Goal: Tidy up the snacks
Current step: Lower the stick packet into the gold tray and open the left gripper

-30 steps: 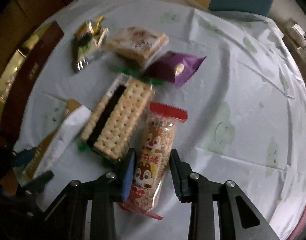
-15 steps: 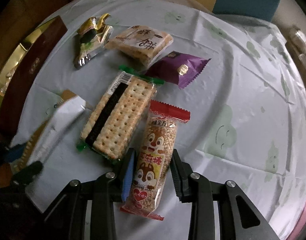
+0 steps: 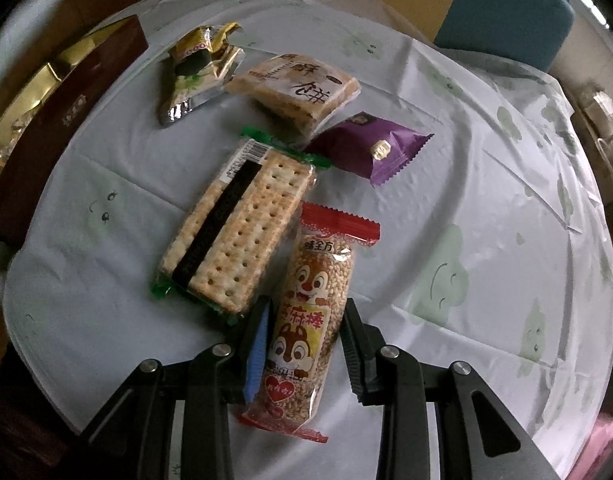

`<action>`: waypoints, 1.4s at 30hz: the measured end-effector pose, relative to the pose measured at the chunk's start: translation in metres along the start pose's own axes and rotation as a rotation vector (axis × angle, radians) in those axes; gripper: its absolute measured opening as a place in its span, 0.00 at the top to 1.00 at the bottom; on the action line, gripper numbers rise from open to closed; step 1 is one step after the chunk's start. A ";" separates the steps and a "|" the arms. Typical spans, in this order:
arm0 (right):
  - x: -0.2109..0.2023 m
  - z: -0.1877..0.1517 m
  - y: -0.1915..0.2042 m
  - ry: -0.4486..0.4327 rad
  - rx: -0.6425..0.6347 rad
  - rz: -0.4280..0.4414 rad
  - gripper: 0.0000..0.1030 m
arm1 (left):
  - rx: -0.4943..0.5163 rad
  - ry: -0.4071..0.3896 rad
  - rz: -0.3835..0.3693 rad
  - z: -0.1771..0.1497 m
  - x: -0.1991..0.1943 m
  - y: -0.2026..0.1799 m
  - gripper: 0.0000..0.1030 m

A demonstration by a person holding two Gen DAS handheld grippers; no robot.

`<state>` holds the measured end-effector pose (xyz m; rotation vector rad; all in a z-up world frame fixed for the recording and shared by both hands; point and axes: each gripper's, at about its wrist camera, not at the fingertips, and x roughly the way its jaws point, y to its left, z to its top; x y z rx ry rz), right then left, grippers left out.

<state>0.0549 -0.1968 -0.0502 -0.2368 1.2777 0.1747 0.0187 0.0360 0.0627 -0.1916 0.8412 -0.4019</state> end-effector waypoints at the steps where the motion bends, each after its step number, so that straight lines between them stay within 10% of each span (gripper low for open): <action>1: 0.001 -0.001 0.000 -0.002 -0.003 -0.002 0.67 | -0.034 -0.019 0.008 0.006 -0.005 0.010 0.72; 10: 0.001 -0.002 0.006 -0.011 -0.029 -0.015 0.67 | -0.355 -0.049 0.142 0.038 -0.003 0.109 0.72; 19: 0.000 -0.002 0.006 -0.015 -0.035 -0.017 0.67 | -0.465 0.053 0.244 0.036 0.044 0.143 0.69; 42: -0.003 -0.007 0.014 -0.042 -0.079 -0.056 0.67 | -0.155 0.049 0.357 -0.016 0.004 0.094 0.65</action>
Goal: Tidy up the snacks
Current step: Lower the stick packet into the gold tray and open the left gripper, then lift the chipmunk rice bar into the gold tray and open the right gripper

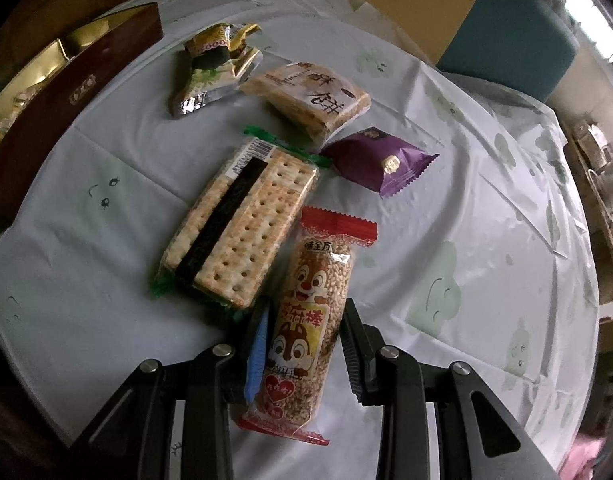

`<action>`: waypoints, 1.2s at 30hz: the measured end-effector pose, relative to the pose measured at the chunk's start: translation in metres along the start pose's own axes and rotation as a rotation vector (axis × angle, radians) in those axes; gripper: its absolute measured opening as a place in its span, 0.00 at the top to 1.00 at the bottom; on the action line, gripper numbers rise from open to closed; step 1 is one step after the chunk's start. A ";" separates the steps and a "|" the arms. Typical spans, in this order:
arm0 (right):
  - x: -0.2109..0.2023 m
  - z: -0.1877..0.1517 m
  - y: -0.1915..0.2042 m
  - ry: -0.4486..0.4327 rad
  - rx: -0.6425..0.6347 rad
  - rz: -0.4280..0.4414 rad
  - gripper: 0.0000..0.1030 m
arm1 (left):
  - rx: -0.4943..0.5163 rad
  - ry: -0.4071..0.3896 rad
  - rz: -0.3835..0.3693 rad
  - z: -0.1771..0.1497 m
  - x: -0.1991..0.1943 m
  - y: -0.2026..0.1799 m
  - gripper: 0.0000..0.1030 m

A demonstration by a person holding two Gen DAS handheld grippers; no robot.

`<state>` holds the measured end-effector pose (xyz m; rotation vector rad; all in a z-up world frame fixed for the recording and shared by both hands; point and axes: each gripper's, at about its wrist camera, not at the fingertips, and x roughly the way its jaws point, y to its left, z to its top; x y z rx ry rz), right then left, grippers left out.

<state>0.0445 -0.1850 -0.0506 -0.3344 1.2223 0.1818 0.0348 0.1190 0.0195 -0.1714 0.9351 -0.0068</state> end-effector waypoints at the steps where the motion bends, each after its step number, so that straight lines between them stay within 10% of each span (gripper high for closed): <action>1: 0.000 -0.001 0.000 -0.001 0.001 0.000 0.67 | 0.006 0.000 0.010 -0.004 -0.001 0.001 0.65; 26: -0.057 0.008 -0.002 -0.126 0.119 -0.002 0.70 | -0.008 -0.033 0.066 -0.024 -0.016 0.027 0.65; 36: -0.105 0.058 0.077 -0.267 0.039 0.322 0.70 | -0.025 -0.042 0.068 -0.024 -0.018 0.037 0.65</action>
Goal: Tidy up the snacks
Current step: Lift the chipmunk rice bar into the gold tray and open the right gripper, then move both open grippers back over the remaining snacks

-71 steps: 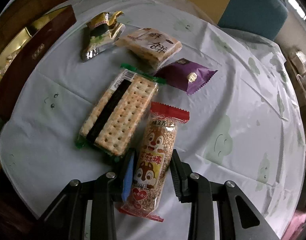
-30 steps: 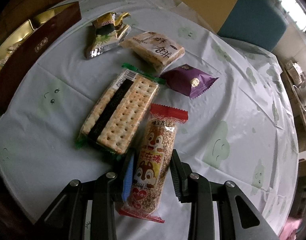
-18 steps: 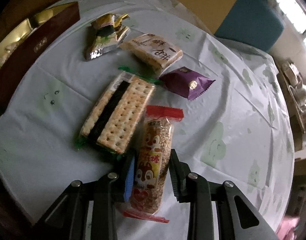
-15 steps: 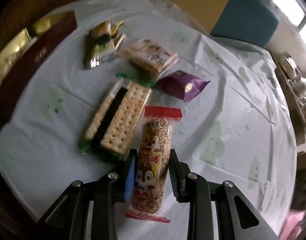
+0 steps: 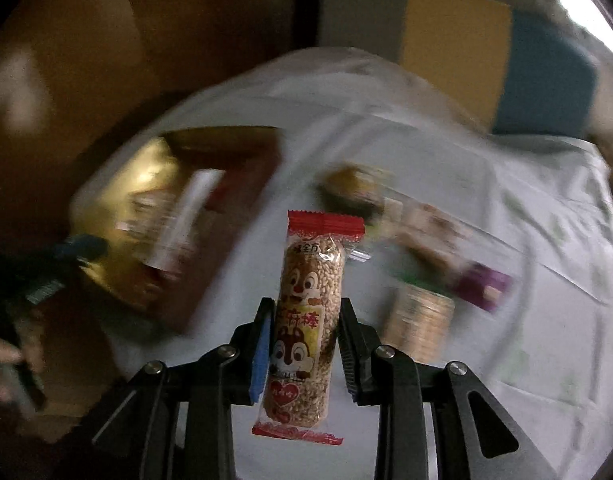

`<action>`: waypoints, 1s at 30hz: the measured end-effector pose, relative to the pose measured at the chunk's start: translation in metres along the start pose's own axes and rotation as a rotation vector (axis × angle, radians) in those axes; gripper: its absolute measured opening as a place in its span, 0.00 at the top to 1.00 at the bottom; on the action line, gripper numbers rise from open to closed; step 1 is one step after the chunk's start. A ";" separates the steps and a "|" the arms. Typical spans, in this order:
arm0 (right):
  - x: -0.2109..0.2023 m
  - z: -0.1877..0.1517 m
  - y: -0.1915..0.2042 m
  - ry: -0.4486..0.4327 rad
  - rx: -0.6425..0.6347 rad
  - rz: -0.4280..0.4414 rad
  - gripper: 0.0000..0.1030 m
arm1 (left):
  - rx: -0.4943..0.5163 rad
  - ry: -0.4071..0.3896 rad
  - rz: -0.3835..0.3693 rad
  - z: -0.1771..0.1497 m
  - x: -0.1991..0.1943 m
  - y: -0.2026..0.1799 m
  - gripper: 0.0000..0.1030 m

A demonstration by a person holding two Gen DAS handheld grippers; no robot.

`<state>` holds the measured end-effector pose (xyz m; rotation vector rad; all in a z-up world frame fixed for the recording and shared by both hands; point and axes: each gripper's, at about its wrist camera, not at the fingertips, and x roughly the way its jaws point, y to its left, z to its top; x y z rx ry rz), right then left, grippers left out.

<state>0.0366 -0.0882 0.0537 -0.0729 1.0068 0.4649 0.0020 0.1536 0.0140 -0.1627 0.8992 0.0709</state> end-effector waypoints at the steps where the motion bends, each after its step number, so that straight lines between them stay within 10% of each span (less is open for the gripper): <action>1: 0.002 0.002 0.008 -0.001 -0.007 0.018 0.70 | -0.011 -0.003 0.004 0.000 -0.001 0.003 0.65; 9: 0.040 0.045 0.075 -0.002 -0.051 0.149 0.70 | -0.056 -0.012 0.019 0.001 -0.005 0.022 0.65; 17: 0.084 0.057 0.103 0.027 -0.051 0.100 0.68 | -0.056 -0.015 0.026 -0.001 -0.007 0.027 0.65; 21: 0.080 0.052 0.101 0.005 -0.048 0.118 0.50 | -0.056 -0.018 0.027 0.000 -0.007 0.026 0.65; 30: 0.052 0.031 0.092 -0.060 -0.063 0.094 0.49 | -0.015 -0.021 0.023 -0.004 -0.013 0.012 0.65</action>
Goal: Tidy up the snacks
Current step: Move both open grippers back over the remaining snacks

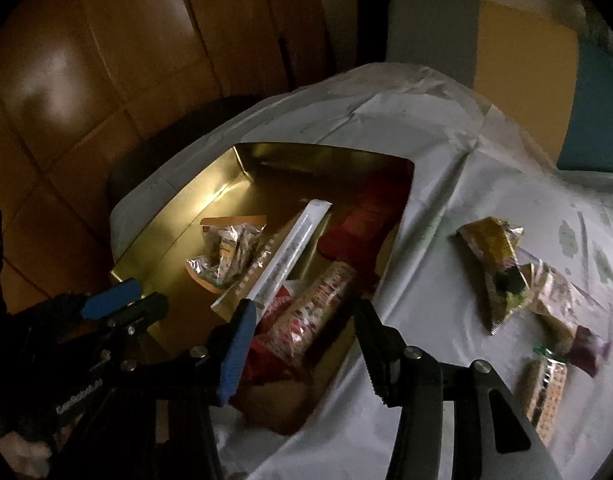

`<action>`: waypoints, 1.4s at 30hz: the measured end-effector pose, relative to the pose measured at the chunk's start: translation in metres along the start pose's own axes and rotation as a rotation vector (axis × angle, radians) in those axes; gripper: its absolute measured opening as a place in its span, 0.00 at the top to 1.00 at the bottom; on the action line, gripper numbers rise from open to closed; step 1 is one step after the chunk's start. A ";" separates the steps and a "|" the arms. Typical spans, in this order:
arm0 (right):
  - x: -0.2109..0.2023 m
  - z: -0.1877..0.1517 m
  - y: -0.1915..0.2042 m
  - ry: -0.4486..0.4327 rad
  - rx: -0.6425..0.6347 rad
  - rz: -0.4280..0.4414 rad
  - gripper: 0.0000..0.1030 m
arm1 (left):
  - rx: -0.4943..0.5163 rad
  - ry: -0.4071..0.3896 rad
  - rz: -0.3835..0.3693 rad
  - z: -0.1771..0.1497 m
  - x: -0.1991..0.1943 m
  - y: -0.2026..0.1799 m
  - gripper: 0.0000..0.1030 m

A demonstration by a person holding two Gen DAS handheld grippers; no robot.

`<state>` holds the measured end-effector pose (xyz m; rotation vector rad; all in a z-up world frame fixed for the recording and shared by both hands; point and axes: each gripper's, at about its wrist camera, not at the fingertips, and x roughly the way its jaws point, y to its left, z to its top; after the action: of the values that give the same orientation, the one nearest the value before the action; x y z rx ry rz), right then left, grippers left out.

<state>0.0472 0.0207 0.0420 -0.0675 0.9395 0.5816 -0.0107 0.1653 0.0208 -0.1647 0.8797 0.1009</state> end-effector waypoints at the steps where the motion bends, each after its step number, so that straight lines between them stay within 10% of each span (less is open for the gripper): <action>1: -0.002 -0.002 0.000 -0.004 -0.003 -0.004 0.49 | 0.006 -0.003 0.000 0.000 -0.001 -0.002 0.65; 17: -0.037 -0.029 -0.034 -0.039 0.014 -0.095 0.42 | 0.086 -0.016 0.005 -0.003 -0.012 -0.026 0.65; 31: -0.080 -0.063 -0.135 0.022 0.001 -0.349 0.34 | 0.157 -0.004 -0.002 -0.007 -0.013 -0.049 0.65; 42: -0.110 -0.094 -0.253 0.034 0.399 -0.467 0.33 | 0.246 -0.024 0.022 -0.009 -0.017 -0.080 0.65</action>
<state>0.0542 -0.2696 0.0231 0.0609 1.0159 -0.0430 -0.0160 0.0850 0.0365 0.0757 0.8623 0.0150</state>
